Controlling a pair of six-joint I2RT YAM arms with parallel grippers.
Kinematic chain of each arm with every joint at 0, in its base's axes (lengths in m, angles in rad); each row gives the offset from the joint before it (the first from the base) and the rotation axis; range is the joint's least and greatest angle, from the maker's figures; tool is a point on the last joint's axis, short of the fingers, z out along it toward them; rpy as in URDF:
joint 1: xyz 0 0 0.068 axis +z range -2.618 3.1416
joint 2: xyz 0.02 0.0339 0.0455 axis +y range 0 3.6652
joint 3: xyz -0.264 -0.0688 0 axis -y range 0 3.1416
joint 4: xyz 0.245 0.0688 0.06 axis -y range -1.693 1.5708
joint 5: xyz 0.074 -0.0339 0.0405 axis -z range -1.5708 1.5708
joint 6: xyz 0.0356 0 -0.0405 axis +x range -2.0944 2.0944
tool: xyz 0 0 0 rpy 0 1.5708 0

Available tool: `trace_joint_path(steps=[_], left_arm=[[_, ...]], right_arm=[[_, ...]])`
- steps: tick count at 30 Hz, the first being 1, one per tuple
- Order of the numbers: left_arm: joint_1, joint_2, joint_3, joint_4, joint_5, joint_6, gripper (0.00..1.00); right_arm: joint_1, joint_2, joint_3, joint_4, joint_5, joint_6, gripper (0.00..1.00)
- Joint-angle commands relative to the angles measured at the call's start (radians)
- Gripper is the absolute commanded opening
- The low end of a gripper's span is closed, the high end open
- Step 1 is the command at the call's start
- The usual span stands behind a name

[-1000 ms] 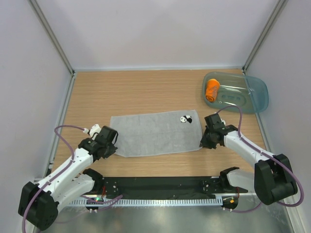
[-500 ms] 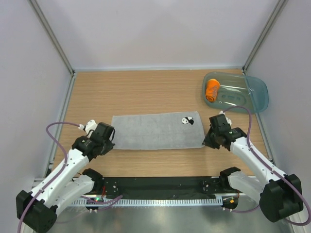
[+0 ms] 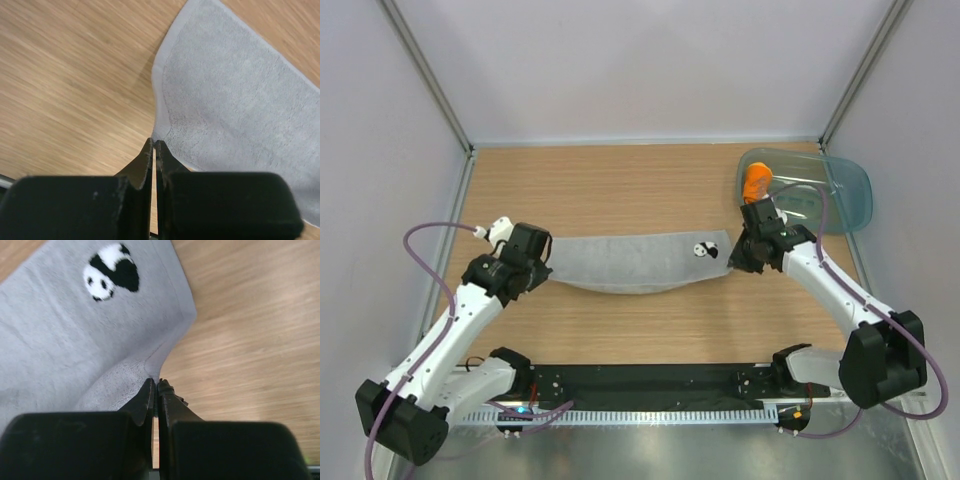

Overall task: Roll the towels
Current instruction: Fold the towel

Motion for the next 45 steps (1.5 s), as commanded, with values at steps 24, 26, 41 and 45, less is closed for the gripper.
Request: trace_joint_path(steps=[24, 26, 41, 45], left_arm=[[0.216, 0.601, 0.347, 0.196, 0.048, 0.219, 0.00], [0.228, 0.638, 0.367, 0.199, 0.054, 0.224, 0.00], [0.257, 0.830, 0.464, 0.204, 0.028, 0.231, 0.00], [0.277, 0.882, 0.505, 0.176, 0.039, 0.241, 0.13]], right_arm=[[-0.099, 0.476, 0.412, 0.077, -0.001, -0.124, 0.01], [-0.102, 0.500, 0.421, 0.077, -0.005, -0.129, 0.01], [-0.127, 0.675, 0.555, 0.077, -0.039, -0.155, 0.04], [-0.128, 0.706, 0.613, 0.050, -0.056, -0.175, 0.41]])
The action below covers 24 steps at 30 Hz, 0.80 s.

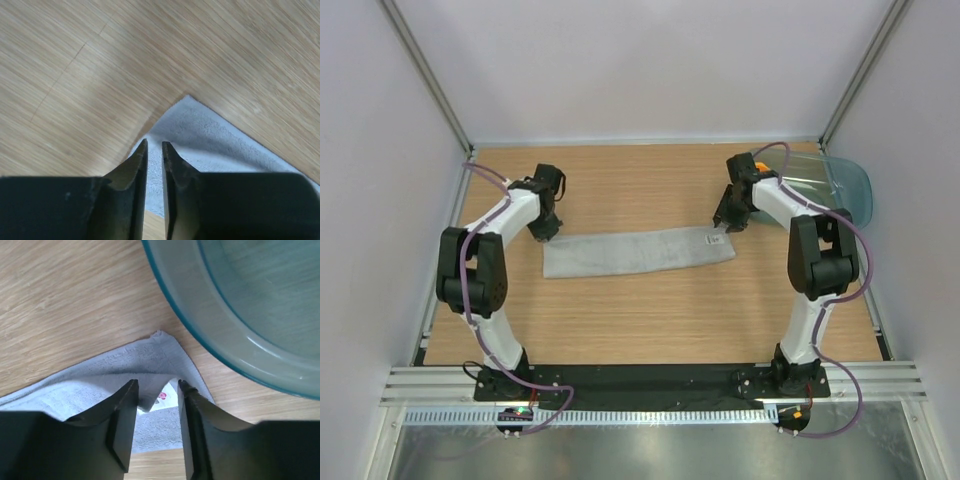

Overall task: Roll the towels
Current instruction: Fold the towel

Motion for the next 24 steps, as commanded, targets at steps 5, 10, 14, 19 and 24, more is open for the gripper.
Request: trace_joint_path(steps=[5, 10, 14, 19, 24], left_arm=[[0.020, -0.025, 0.080, -0.019, -0.011, 0.031, 0.66], [0.006, -0.126, 0.055, -0.058, -0.062, 0.036, 0.86], [-0.040, -0.238, -0.057, -0.018, -0.004, 0.027, 0.77], [-0.102, -0.369, -0.299, 0.120, 0.166, 0.021, 0.60], [-0.145, -0.426, -0.465, 0.332, 0.317, -0.012, 0.50]], right_arm=[[-0.007, -0.055, 0.120, -0.070, 0.052, -0.040, 0.80], [0.039, -0.177, 0.086, -0.073, 0.130, -0.067, 0.82], [0.152, -0.283, -0.039, 0.013, 0.040, -0.092, 0.68], [0.259, -0.326, -0.216, 0.301, -0.343, -0.037, 0.04], [0.319, -0.238, -0.323, 0.649, -0.656, 0.118, 0.01]])
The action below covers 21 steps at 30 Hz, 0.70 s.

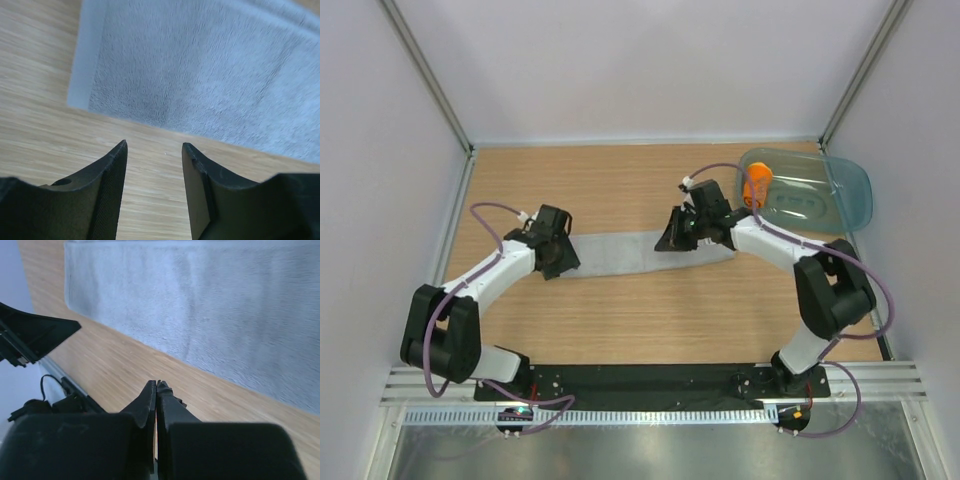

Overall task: Roll the towels
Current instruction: Fold the towel

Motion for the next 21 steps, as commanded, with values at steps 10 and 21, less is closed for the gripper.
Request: trace_joint_path(steps=[10, 21], left_arm=[[-0.013, 0.063, -0.104, 0.225, 0.100, -0.042, 0.42], [-0.015, 0.041, -0.098, 0.228, 0.060, -0.032, 0.26]], right_arm=[[0.131, 0.325, 0.113, 0.304, -0.343, 0.079, 0.01], [0.188, 0.442, 0.185, 0.370, -0.350, 0.115, 0.01]])
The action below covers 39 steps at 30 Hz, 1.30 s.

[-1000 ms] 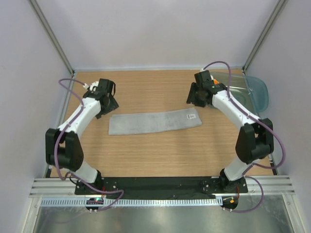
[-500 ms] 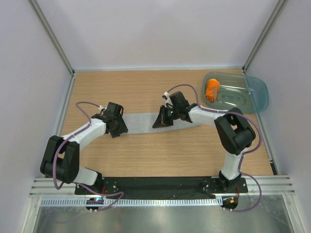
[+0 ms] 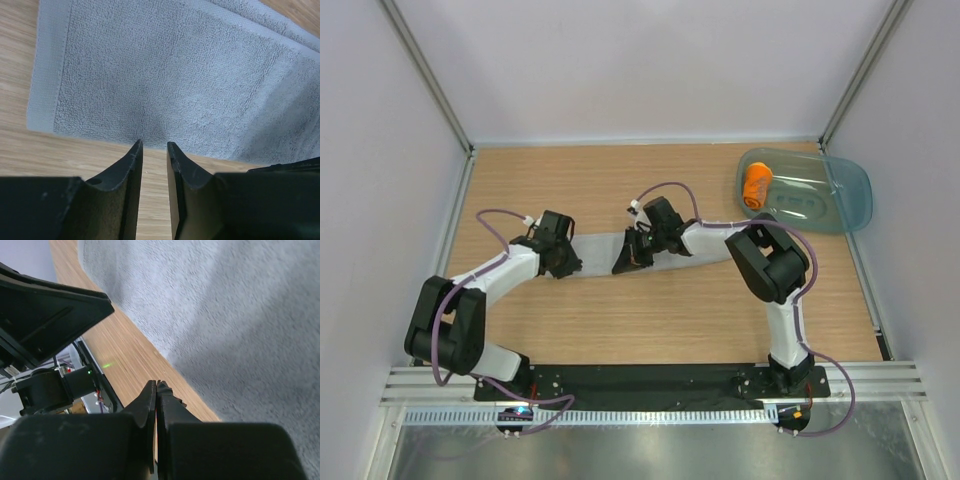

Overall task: Roll the towels
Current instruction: Fold the towel

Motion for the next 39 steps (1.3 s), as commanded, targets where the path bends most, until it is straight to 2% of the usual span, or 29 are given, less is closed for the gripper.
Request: trace_joint_path(steps=[1, 8, 16, 24, 29, 39], left_arm=[[0.000, 0.001, 0.010, 0.026, -0.019, 0.008, 0.26], [0.001, 0.021, -0.029, 0.032, -0.039, 0.002, 0.25], [0.003, 0.026, -0.050, 0.029, -0.066, 0.005, 0.25], [0.052, 0.041, -0.058, 0.023, -0.065, 0.018, 0.25], [0.104, 0.049, -0.072, 0.036, -0.016, 0.026, 0.18], [0.150, 0.101, -0.052, 0.015, -0.005, 0.009, 0.13]], right_arm=[[0.016, 0.015, 0.074, 0.062, -0.033, 0.028, 0.01], [0.034, 0.070, 0.137, 0.050, -0.034, 0.031, 0.01], [0.059, 0.115, 0.137, 0.015, 0.001, -0.007, 0.01], [0.057, 0.181, 0.140, 0.032, 0.018, -0.023, 0.01], [0.041, 0.179, 0.127, 0.029, 0.004, -0.035, 0.01], [-0.039, 0.121, 0.033, 0.042, -0.067, -0.066, 0.01]])
